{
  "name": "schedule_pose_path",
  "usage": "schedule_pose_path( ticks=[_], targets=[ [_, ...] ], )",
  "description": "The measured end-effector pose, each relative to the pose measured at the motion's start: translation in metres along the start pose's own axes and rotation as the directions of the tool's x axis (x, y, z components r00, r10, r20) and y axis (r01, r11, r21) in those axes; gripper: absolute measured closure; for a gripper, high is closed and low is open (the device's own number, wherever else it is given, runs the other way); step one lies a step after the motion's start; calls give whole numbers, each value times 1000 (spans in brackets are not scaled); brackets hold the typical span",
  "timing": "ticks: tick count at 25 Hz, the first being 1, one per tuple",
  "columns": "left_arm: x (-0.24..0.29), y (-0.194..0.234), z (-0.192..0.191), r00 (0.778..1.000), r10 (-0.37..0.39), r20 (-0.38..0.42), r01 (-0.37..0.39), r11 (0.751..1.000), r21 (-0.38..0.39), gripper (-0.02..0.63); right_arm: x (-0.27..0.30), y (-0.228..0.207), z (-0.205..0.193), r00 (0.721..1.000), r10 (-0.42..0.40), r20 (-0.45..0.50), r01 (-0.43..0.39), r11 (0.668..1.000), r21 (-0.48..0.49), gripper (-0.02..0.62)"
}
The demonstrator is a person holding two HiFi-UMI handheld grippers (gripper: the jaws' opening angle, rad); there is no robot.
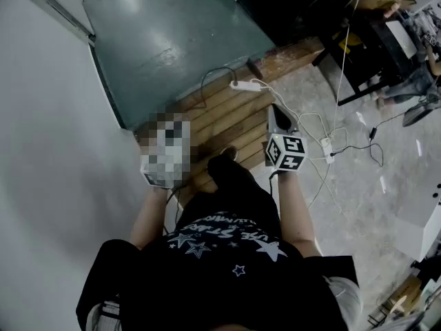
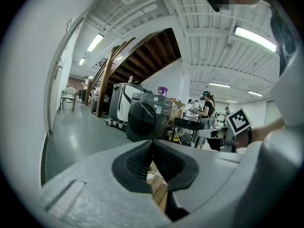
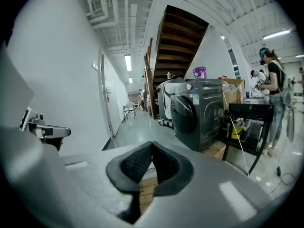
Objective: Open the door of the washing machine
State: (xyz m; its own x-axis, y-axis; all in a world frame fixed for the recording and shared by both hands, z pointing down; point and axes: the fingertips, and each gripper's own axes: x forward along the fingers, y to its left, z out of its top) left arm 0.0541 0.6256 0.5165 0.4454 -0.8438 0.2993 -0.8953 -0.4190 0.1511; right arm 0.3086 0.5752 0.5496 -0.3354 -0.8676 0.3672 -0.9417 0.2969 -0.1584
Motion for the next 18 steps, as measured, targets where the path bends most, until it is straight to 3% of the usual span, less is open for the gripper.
schedule_pose_path(
  ticks=[18],
  targets=[
    [-10, -24, -28, 999, -9, -31, 9, 1000, -13, 595, -49, -10, -29, 1000, -28, -1, 28, 999, 23, 592]
  ],
)
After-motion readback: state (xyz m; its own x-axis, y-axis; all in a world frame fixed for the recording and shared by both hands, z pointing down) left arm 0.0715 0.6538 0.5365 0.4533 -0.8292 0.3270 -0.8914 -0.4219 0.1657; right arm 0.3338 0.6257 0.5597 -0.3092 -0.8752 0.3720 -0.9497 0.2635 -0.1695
